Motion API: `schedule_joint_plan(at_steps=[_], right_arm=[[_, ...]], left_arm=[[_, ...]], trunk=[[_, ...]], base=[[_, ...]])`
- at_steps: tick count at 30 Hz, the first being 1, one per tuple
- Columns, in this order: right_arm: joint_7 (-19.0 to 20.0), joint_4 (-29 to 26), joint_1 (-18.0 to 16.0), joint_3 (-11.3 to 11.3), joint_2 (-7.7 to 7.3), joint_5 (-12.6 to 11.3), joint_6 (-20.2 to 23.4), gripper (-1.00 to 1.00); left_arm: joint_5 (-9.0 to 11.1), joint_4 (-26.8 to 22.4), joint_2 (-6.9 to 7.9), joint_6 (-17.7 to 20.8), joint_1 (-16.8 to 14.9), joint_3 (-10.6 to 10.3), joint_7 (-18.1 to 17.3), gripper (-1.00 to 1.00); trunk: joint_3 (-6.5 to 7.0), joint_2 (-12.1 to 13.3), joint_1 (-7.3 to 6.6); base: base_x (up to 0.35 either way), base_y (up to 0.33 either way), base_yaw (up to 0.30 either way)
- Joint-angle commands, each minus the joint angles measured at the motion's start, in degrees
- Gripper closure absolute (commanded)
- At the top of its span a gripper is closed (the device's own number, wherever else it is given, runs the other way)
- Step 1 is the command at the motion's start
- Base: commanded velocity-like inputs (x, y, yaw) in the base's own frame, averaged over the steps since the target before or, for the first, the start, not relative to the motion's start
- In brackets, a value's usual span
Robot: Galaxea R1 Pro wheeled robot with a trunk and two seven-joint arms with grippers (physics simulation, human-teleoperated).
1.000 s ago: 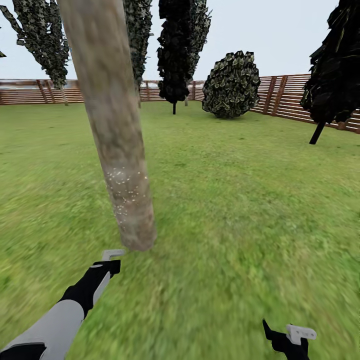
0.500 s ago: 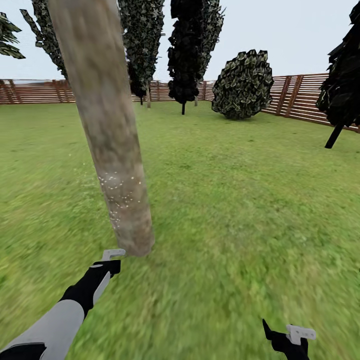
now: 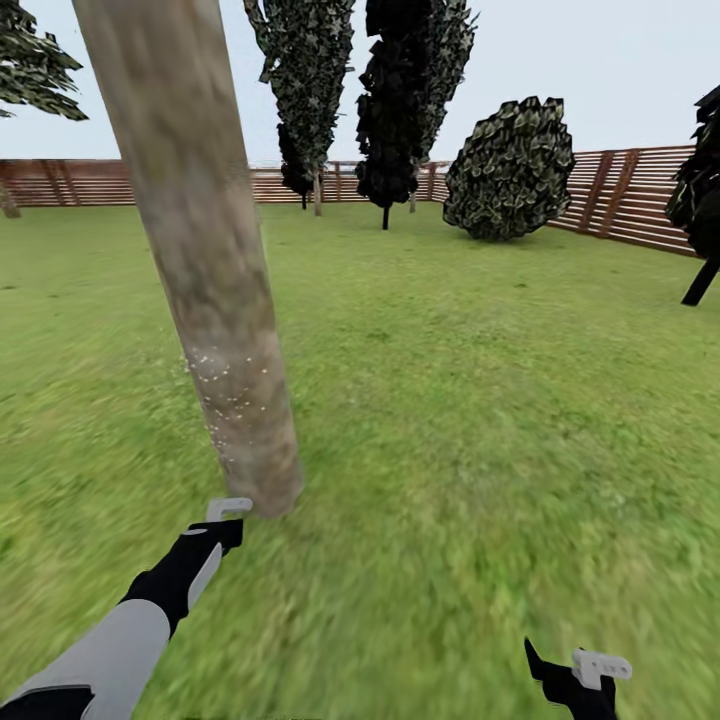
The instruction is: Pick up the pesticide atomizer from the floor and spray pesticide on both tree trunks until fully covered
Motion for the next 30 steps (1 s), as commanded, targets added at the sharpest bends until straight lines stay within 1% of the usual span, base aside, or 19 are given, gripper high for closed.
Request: schedule_joint_plan(at_steps=[1, 3, 8, 10, 13, 19, 30], right_arm=[[-0.01, 0.0, 0.0, 0.0, 0.0, 0.0, 0.0, -1.0], [-0.02, 0.0, 0.0, 0.0, 0.0, 0.0, 0.0, -1.0], [-0.01, 0.0, 0.0, 0.0, 0.0, 0.0, 0.0, -1.0], [-0.03, 0.0, 0.0, 0.0, 0.0, 0.0, 0.0, -1.0], [-0.06, 0.0, 0.0, 0.0, 0.0, 0.0, 0.0, -1.0], [-0.02, 0.0, 0.0, 0.0, 0.0, 0.0, 0.0, -1.0], [-0.05, 0.0, 0.0, 0.0, 0.0, 0.0, 0.0, -1.0]], left_arm=[[-0.06, -0.01, -0.06, 0.03, 0.0, 0.0, 0.03, 1.0], [-0.12, -0.01, -0.2, 0.34, 0.0, -0.06, -0.03, 1.0], [-0.37, -0.09, -0.02, 0.68, 0.0, 0.0, 0.22, 1.0], [-0.39, -0.06, 0.08, 0.75, 0.0, 0.0, 1.52, 1.0], [-0.32, -0.04, 0.04, 0.77, 0.0, -0.06, 3.37, 1.0], [-0.16, -0.09, -0.06, 0.69, 0.0, -0.09, 3.59, 1.0], [-0.05, -0.09, -0.15, 0.69, 0.0, -0.15, 3.59, 1.0]], trunk=[[0.0, 0.0, 0.0], [0.0, 0.0, 0.0], [0.0, 0.0, 0.0], [0.0, 0.0, 0.0], [0.0, 0.0, 0.0], [0.0, 0.0, 0.0], [0.0, 0.0, 0.0]], base=[[0.002, -0.275, 0.276], [0.001, -0.275, 0.162], [0.024, -0.275, 0.016], [0.112, -0.275, 0.066], [0.12, -0.275, 0.217], [0.107, -0.275, 0.275], [0.083, -0.275, 0.026]])
